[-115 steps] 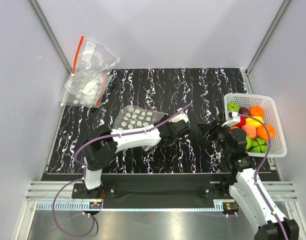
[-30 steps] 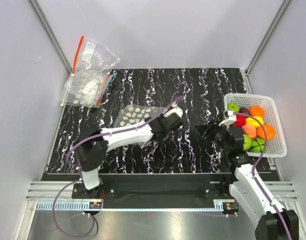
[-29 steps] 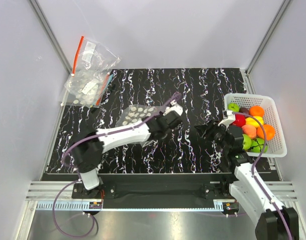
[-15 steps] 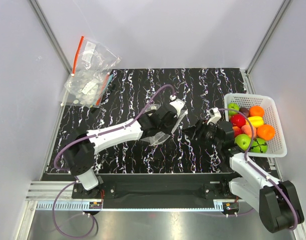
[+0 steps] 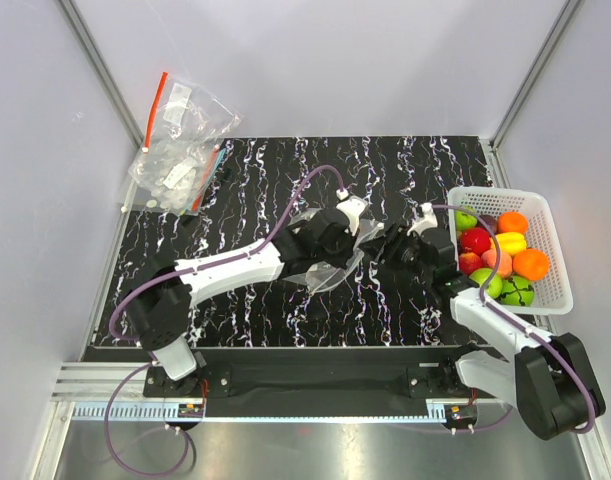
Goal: Place the food in the zip-top bag and seal the zipper
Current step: Open the zipper of the food storage bag at the center of the board.
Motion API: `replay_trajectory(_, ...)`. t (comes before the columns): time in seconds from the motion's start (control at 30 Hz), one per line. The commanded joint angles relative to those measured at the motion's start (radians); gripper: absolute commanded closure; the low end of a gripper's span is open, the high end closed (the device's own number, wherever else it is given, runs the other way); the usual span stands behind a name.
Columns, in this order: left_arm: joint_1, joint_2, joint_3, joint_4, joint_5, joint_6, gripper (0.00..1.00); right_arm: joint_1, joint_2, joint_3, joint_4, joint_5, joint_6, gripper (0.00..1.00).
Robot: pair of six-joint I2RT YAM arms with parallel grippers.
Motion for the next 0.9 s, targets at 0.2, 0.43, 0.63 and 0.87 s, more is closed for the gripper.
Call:
replay_trajectory(0.2,0.009,-0.070,0.003,0.066,0.012,-0.013,1.00,0.039,-0.026,-0.006,0.032,0.113,0.034,0.46)
replay_trajectory(0.43,0.009,-0.119,0.008,0.079,0.049,-0.030,1.00,0.055,0.028,0.018,0.043,0.116,0.037,0.51)
replay_trajectory(0.63,0.009,-0.135,0.052,0.033,0.065,-0.007,1.00,0.068,0.082,0.078,-0.004,0.136,0.024,0.68)
replay_trajectory(0.87,0.012,-0.124,0.275,-0.326,-0.124,0.098,1.00,0.137,0.030,0.323,-0.373,0.320,-0.049,0.99)
